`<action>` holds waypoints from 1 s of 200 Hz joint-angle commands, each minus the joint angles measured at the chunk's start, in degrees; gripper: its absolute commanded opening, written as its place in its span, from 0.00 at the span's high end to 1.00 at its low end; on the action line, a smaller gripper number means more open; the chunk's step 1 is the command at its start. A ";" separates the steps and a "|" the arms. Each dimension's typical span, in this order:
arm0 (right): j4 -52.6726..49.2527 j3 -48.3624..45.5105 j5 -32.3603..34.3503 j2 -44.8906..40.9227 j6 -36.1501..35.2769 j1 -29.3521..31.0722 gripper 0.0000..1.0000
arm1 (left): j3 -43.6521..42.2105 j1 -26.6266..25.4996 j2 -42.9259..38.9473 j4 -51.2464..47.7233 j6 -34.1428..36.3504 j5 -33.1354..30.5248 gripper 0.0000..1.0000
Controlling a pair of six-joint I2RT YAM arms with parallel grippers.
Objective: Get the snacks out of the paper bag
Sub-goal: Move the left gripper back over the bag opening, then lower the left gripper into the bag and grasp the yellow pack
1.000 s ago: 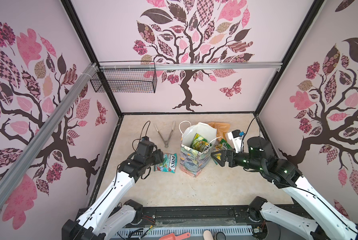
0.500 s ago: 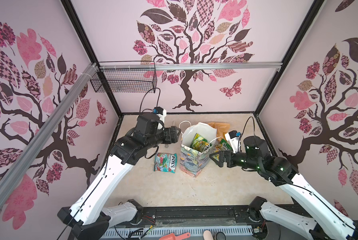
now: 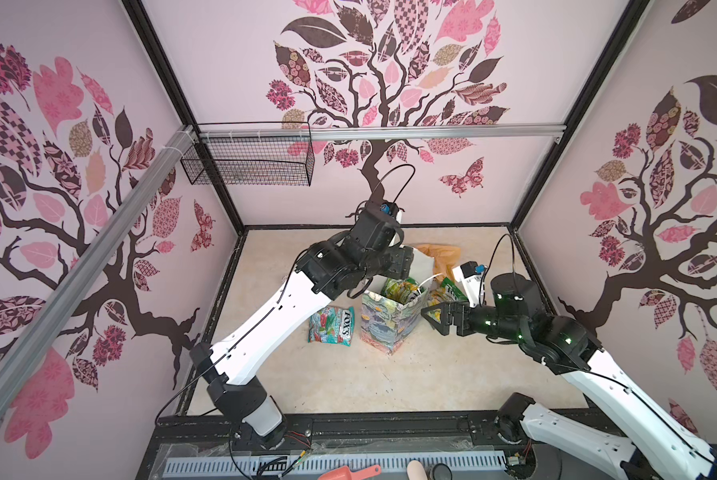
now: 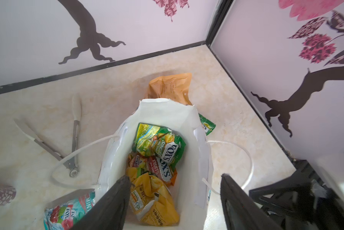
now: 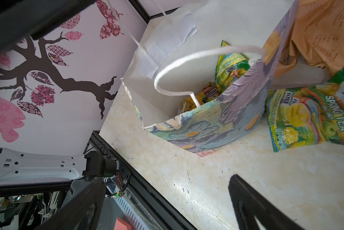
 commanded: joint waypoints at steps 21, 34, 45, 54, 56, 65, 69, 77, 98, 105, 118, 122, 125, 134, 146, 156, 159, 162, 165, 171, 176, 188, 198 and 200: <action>-0.70 -1.21 0.88 -1.32 -0.15 0.20 0.00 | 3.50 0.06 6.30 -5.26 1.04 -2.84 0.31; -0.52 -1.46 0.82 -1.19 -0.16 0.16 0.01 | 3.50 0.05 8.18 -6.03 1.09 -0.74 0.31; -0.39 -1.57 0.82 -1.01 -0.14 0.20 0.01 | 3.01 0.06 9.54 -6.00 1.02 0.87 0.31; -0.26 -1.48 0.73 -0.92 -0.07 0.21 0.00 | 2.51 0.03 10.54 -6.13 1.00 1.44 0.31; -0.28 -1.49 0.73 -0.86 -0.06 0.21 0.00 | 2.46 0.05 10.80 -6.17 1.00 1.46 0.31; -0.09 -1.54 0.64 -0.83 -0.04 0.21 0.00 | 2.08 0.06 11.74 -6.43 0.95 1.55 0.32; -0.08 -1.52 0.58 -0.78 0.03 0.20 0.00 | 1.80 0.06 11.98 -6.43 0.85 1.55 0.31; -0.08 -1.50 0.49 -0.73 0.08 0.20 0.01 | 1.12 0.05 12.48 -6.25 0.74 1.29 0.32; -0.08 -1.63 0.55 -0.84 0.19 0.21 0.01 | -0.44 0.57 13.65 -5.82 0.49 1.97 0.32; -0.08 -1.74 0.71 -0.85 0.21 0.18 0.01 | -0.83 0.86 14.24 -5.97 0.47 2.89 0.32; -0.15 -1.76 0.73 -0.86 0.19 0.19 0.00 | -1.23 1.24 15.55 -6.88 0.56 4.44 0.32; -0.21 -1.75 0.71 -0.79 0.20 0.19 0.00 | -1.40 1.28 15.80 -7.13 0.56 4.76 0.32; -0.13 -1.75 0.72 -0.85 0.13 0.21 0.00 | -1.50 1.29 16.19 -7.38 0.56 5.01 0.31; -0.17 -1.69 0.72 -0.86 0.21 0.18 0.01 | -1.92 1.35 16.98 -8.12 0.64 5.56 0.31; -0.16 -1.75 0.73 -0.87 0.29 0.21 0.00 | -2.56 1.47 17.89 -8.53 0.73 6.44 0.31; -0.15 -1.64 0.69 -0.83 0.30 0.21 0.00 | -3.93 2.01 18.57 -8.54 0.73 7.53 0.30; -0.15 -1.65 0.71 -0.86 0.30 0.14 0.00 | -4.54 2.07 18.73 -8.52 0.73 7.85 0.29; -0.25 -1.55 0.65 -0.87 0.30 0.21 0.00 | -4.71 2.20 18.90 -8.51 0.73 8.14 0.29; -0.26 -1.55 0.64 -0.87 0.30 0.17 0.00 | -4.91 2.39 19.10 -8.55 0.73 8.39 0.28; -0.39 -1.49 0.57 -0.85 0.25 0.21 0.01 | -5.22 2.65 19.52 -8.61 0.82 8.79 0.28; -0.50 -1.36 0.72 -0.79 0.27 0.21 0.01 | -5.42 2.85 19.86 -8.64 0.91 9.08 0.27; -0.82 -1.13 0.73 -0.81 0.26 0.21 0.00 | -6.05 3.26 20.60 -8.58 1.15 9.78 0.26; -1.04 -0.92 0.77 -0.82 0.15 0.19 0.00 | -6.42 3.48 21.39 -8.84 1.52 10.59 0.24; -1.11 -0.91 0.78 -0.93 0.20 0.21 0.00 | -6.48 3.55 21.51 -8.89 1.57 10.71 0.24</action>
